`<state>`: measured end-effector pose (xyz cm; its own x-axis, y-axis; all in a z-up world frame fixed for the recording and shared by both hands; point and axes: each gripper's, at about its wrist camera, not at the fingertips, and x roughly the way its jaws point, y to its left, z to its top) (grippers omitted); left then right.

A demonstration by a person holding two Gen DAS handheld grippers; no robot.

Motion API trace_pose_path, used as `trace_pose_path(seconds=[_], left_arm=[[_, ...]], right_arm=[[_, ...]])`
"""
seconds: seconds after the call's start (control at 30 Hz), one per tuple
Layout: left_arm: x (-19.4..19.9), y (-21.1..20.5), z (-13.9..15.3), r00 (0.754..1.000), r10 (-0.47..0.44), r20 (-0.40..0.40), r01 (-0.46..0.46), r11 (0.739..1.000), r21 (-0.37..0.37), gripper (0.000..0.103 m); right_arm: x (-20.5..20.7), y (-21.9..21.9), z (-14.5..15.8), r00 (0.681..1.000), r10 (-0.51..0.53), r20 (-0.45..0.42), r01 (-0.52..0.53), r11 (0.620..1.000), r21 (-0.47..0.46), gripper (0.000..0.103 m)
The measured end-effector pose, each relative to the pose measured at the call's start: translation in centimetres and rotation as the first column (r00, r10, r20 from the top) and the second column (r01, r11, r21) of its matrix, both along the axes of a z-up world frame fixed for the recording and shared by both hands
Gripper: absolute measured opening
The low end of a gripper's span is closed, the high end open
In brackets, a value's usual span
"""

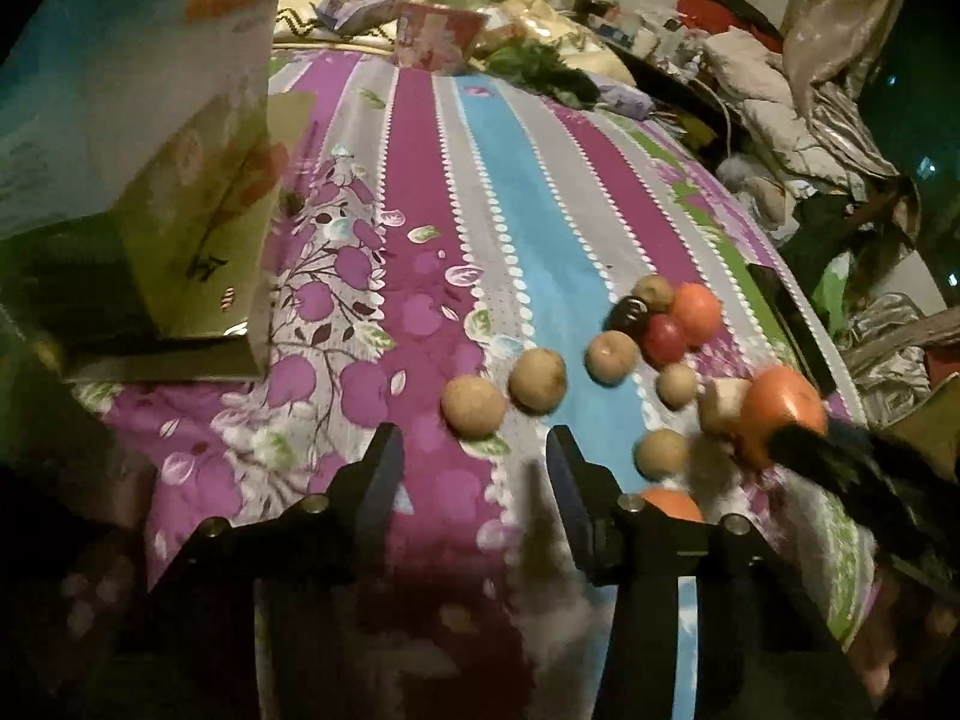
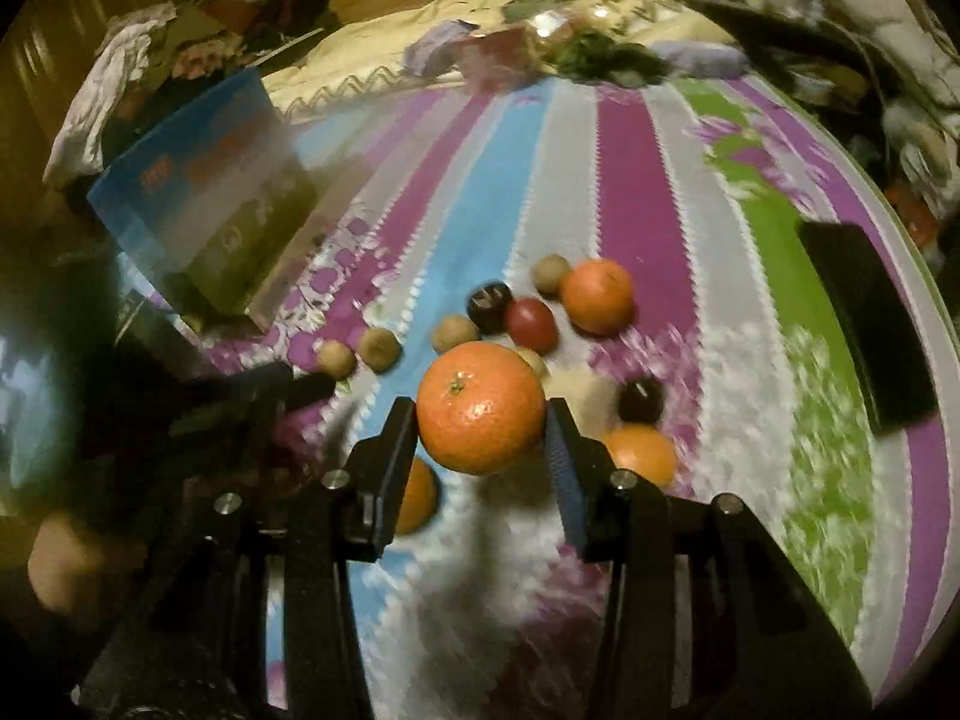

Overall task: Organize fruits
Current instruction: 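Grasp a large orange with the right tool while the left tool grasps a brown fruit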

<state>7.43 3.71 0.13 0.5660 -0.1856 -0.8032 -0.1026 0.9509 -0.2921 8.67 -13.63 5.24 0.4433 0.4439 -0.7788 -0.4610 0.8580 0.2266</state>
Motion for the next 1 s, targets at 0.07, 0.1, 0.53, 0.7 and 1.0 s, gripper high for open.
trace_pose_path(seconds=[0.07,0.1,0.53,0.7,1.0], left_arm=[[0.8,-0.1,-0.5,1.0,0.0,-0.012,0.0,1.0,0.012,0.041],[1.1,-0.2,-0.7,1.0,0.0,-0.018,0.0,1.0,0.021,0.038],[1.9,-1.4,-1.1,1.0,-0.013,0.011,0.011,0.994,0.106,0.025],[0.1,-1.3,2.2,0.999,-0.002,0.047,-0.005,0.991,0.135,0.025],[-5.5,2.0,11.4,0.987,0.104,0.119,-0.128,0.967,0.22,0.025]], right_arm=[[-0.2,-0.6,-0.5,1.0,-0.008,-0.023,0.008,1.0,0.003,0.044],[-0.2,-0.6,-0.7,1.0,-0.009,-0.029,0.009,1.0,0.006,0.044],[-0.3,-0.6,0.1,0.999,-0.038,-0.007,0.038,0.999,0.01,0.044],[-1.0,-0.6,2.1,0.996,-0.074,0.054,0.075,0.997,-0.018,0.044],[-2.8,1.0,7.5,0.98,-0.113,0.164,0.123,0.991,-0.052,0.044]])
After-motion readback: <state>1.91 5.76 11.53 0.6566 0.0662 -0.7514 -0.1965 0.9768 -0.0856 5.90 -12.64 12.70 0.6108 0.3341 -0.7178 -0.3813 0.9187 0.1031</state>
